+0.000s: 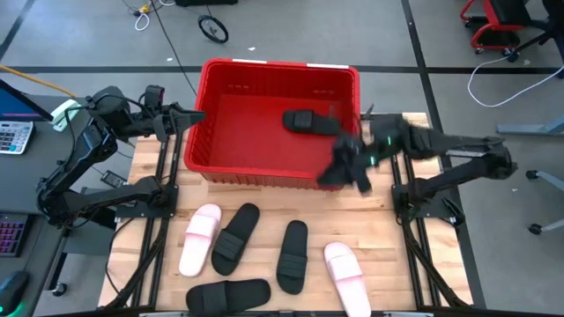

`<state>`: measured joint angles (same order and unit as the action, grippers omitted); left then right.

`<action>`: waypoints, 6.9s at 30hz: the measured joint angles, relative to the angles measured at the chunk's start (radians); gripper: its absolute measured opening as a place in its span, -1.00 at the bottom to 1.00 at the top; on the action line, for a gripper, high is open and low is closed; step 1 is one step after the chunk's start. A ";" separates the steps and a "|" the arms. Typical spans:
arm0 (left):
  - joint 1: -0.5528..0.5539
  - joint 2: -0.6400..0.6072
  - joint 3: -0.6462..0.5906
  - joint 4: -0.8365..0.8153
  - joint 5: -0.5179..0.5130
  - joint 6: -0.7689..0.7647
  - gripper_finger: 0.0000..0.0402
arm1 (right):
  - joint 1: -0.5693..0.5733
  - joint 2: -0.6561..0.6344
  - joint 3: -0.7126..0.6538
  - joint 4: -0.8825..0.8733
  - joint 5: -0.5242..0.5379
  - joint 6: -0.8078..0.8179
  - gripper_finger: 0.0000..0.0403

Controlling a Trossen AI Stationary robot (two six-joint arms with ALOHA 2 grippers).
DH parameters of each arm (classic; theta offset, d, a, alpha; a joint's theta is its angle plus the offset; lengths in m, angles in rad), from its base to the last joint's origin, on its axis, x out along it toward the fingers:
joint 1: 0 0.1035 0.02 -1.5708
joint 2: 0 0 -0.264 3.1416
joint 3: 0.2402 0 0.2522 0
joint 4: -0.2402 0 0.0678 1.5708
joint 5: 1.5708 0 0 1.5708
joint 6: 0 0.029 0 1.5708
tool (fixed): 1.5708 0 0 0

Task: Pick and place slides into bin
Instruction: Put the black slide into the red bin

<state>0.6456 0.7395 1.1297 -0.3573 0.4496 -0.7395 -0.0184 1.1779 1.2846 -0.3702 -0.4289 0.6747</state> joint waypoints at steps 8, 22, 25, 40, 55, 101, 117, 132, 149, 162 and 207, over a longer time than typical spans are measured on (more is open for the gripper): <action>0.000 0.000 0.000 0.002 0.000 0.003 -0.47 | 0.311 0.196 -0.001 -0.203 0.158 -0.055 -0.16; 0.000 0.000 0.000 0.000 0.000 -0.015 -0.47 | 0.306 0.654 -0.001 -0.022 -0.041 -0.170 -0.07; 0.000 0.000 0.000 -0.010 0.001 -0.016 -0.47 | 0.316 0.717 -0.001 0.070 -0.048 -0.157 -0.07; -0.023 0.000 0.000 -0.022 0.029 -0.061 -0.47 | 0.324 0.682 -0.001 0.084 0.179 -0.075 -0.10; -0.106 0.000 0.000 -0.021 0.028 -0.039 -0.47 | 0.294 0.788 -0.001 0.083 0.147 -0.014 -0.05; -0.113 0.000 0.000 -0.015 0.028 -0.034 -0.47 | 0.363 0.322 0.156 0.301 0.540 0.115 -0.92; -0.113 0.013 0.000 -0.006 -0.064 -0.069 -0.47 | -0.415 0.287 0.180 0.327 0.434 0.098 -0.95; -0.113 0.026 0.000 -0.006 -0.065 -0.063 -0.47 | -0.679 0.632 0.179 0.359 0.232 0.273 -0.95; -0.113 0.026 0.000 -0.006 -0.066 -0.057 -0.47 | -0.784 0.744 0.180 0.200 0.325 0.267 -0.95; -0.113 0.026 0.000 -0.007 -0.066 -0.023 -0.47 | -0.755 0.797 0.185 0.044 0.353 0.214 -0.95; -0.214 0.026 0.000 -0.014 -0.057 -0.034 -0.47 | -0.766 0.815 0.178 0.179 0.320 0.085 -0.90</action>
<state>0.4320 0.7658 1.1301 -0.3710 0.3922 -0.7733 -0.7849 1.9926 1.4624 -0.1914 -0.1093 0.7601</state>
